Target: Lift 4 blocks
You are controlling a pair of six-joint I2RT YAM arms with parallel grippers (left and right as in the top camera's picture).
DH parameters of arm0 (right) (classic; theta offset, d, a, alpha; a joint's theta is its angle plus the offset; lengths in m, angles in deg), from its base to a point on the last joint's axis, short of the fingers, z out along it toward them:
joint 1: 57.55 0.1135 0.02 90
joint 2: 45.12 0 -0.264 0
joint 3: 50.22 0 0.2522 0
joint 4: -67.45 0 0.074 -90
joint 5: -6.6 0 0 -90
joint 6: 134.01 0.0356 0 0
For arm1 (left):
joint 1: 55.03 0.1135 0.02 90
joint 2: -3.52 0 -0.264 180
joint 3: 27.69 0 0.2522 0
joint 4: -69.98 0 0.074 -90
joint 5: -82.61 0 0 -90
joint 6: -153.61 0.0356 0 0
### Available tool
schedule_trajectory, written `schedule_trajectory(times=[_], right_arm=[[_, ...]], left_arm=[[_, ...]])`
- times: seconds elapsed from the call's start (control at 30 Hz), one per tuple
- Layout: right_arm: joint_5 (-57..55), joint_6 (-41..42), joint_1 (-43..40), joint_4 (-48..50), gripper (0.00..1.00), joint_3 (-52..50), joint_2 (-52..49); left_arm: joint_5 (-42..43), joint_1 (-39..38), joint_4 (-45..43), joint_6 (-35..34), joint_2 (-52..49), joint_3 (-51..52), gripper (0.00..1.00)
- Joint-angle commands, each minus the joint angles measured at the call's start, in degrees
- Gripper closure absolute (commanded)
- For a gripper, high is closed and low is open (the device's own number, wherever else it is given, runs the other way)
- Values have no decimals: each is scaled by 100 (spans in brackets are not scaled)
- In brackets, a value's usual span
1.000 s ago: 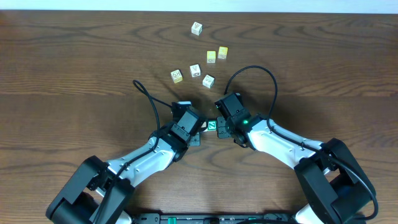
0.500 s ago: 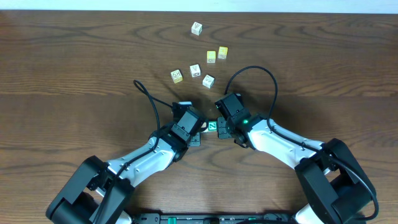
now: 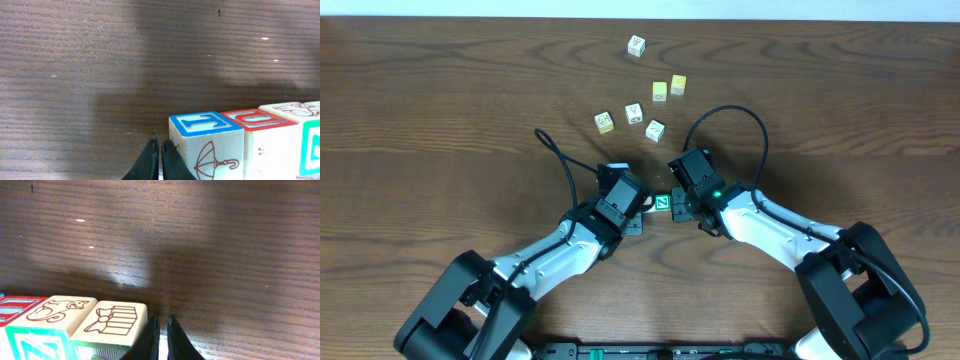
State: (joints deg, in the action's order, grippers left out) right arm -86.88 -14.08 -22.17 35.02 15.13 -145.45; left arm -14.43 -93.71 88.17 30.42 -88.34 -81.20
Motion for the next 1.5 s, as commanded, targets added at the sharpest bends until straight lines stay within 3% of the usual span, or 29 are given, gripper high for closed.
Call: schedule_trajectory(times=[0.0, 0.27, 0.93, 1.47], right_arm=[[1980, -22, 323, 245, 94, 225, 31], [1921, -24, 321, 240, 99, 225, 31], [1276, -46, 317, 44, 99, 225, 31], [1410, -44, 267, 68, 99, 229, 33]], left_arm=[[1495, -334, -450, 52, 22, -376, 92], [1495, -334, -450, 52, 24, -376, 93], [1495, -334, -450, 52, 22, -376, 92], [1495, -334, -448, 50, 22, -376, 92]])
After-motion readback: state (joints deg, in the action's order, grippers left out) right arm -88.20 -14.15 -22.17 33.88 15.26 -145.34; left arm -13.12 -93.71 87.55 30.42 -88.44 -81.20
